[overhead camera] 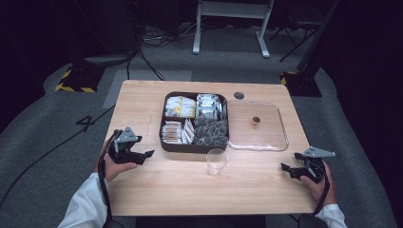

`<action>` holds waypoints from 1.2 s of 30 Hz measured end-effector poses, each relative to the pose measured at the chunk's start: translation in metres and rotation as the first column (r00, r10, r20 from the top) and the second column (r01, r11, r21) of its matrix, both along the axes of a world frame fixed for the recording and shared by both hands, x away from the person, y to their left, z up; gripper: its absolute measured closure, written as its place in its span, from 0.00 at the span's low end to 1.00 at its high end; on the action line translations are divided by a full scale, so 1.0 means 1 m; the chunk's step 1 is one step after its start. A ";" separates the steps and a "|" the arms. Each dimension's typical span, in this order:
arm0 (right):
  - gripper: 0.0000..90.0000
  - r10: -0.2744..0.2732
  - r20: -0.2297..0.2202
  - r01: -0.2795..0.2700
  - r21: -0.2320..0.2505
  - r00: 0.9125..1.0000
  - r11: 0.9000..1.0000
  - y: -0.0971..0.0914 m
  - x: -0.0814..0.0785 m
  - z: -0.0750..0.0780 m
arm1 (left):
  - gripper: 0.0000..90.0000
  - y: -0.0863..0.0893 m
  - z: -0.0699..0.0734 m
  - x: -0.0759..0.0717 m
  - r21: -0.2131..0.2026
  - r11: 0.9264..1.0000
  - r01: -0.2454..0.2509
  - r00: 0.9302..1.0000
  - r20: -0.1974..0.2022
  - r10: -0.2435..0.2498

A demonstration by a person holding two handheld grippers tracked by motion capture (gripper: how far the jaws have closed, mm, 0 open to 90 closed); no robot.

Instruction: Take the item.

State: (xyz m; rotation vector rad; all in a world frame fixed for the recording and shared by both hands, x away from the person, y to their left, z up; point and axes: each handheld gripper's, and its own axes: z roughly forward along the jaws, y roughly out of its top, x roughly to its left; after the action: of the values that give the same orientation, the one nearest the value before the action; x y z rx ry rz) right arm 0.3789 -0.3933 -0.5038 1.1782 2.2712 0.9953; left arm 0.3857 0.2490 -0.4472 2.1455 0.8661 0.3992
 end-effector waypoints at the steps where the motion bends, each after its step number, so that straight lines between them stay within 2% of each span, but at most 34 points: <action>1: 0.19 0.000 0.001 0.000 -0.001 1.000 1.000 0.000 0.000 0.000 | 0.27 0.000 0.005 0.002 0.003 1.000 -0.004 1.000 0.020 0.004; 7: 0.19 0.000 0.000 0.000 0.000 1.000 1.000 0.000 0.000 0.000 | 0.29 -0.004 0.017 0.010 -0.008 1.000 -0.006 0.998 0.058 0.007; 14: 0.19 0.000 0.001 0.000 -0.001 1.000 1.000 0.000 0.000 0.000 | 0.36 -0.016 0.034 0.028 -0.014 1.000 0.001 0.996 0.094 0.000; 17: 0.19 0.000 0.002 0.000 -0.001 1.000 1.000 0.000 0.000 0.000 | 0.36 -0.023 0.042 0.041 -0.006 1.000 0.003 0.996 0.094 -0.003; 24: 0.19 0.000 0.001 0.000 0.000 1.000 1.000 0.000 0.000 0.000 | 0.41 -0.035 0.049 0.062 0.007 1.000 0.009 0.996 0.088 -0.009; 26: 0.19 0.000 0.000 0.000 0.000 1.000 1.000 0.000 0.000 0.000 | 0.43 -0.039 0.050 0.068 0.027 1.000 0.008 0.996 0.094 -0.010; 28: 0.19 0.000 0.001 0.000 -0.001 1.000 1.000 0.000 0.000 0.000 | 0.46 -0.042 0.053 0.076 0.014 1.000 0.010 0.994 0.105 -0.011; 30: 0.19 -0.001 0.000 0.001 0.000 1.000 1.000 0.000 0.000 0.000 | 0.49 -0.045 0.054 0.083 0.011 1.000 0.017 0.995 0.100 -0.018; 36: 0.19 0.001 0.000 -0.001 0.000 1.000 1.000 0.000 0.000 0.000 | 0.57 -0.066 0.055 0.106 0.051 0.998 0.028 0.996 0.083 -0.032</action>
State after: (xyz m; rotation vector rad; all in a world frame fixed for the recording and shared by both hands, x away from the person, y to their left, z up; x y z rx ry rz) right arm 0.3789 -0.3934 -0.5038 1.1771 2.2721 0.9961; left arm 0.4919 0.1830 -0.3917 2.1680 0.7834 0.4964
